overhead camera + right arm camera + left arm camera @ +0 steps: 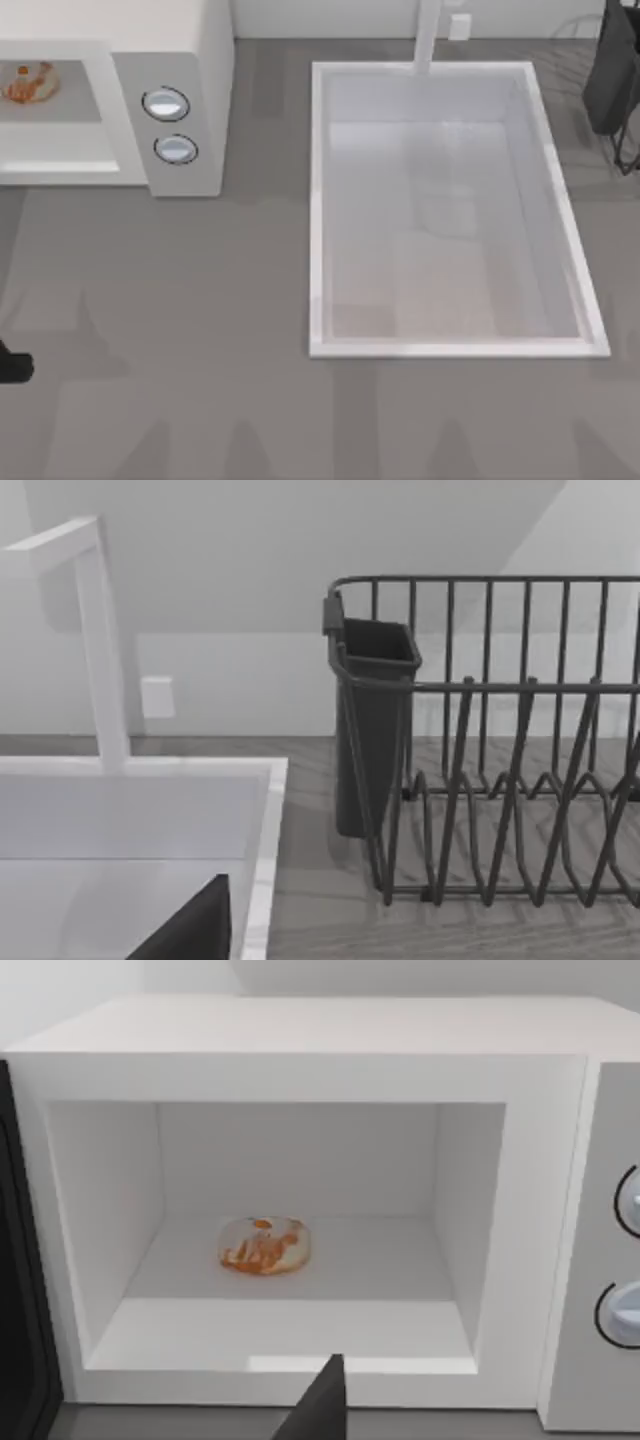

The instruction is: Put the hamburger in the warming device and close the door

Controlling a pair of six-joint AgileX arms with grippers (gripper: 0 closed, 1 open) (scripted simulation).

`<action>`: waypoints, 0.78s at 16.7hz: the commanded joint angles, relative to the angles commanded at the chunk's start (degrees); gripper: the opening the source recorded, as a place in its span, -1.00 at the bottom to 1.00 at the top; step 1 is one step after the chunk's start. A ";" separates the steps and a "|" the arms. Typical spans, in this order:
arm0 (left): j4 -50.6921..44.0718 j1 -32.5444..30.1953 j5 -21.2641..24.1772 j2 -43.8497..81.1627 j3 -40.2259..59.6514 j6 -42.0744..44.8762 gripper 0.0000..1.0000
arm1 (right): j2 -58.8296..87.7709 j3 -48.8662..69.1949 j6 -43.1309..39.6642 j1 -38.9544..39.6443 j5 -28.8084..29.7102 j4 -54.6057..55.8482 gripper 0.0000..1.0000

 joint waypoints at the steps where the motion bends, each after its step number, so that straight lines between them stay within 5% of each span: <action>1: 0.00 0.00 0.00 0.00 0.00 0.00 -0.21 | 0.00 0.00 0.00 0.00 0.00 0.00 1.00; 6: 0.00 0.00 0.00 0.00 0.00 0.00 -0.96 | 0.00 0.00 0.00 0.00 0.00 0.00 1.00; 13: 0.00 0.00 0.00 0.00 0.00 0.00 -1.00 | 0.00 0.00 0.00 0.00 0.00 0.00 1.00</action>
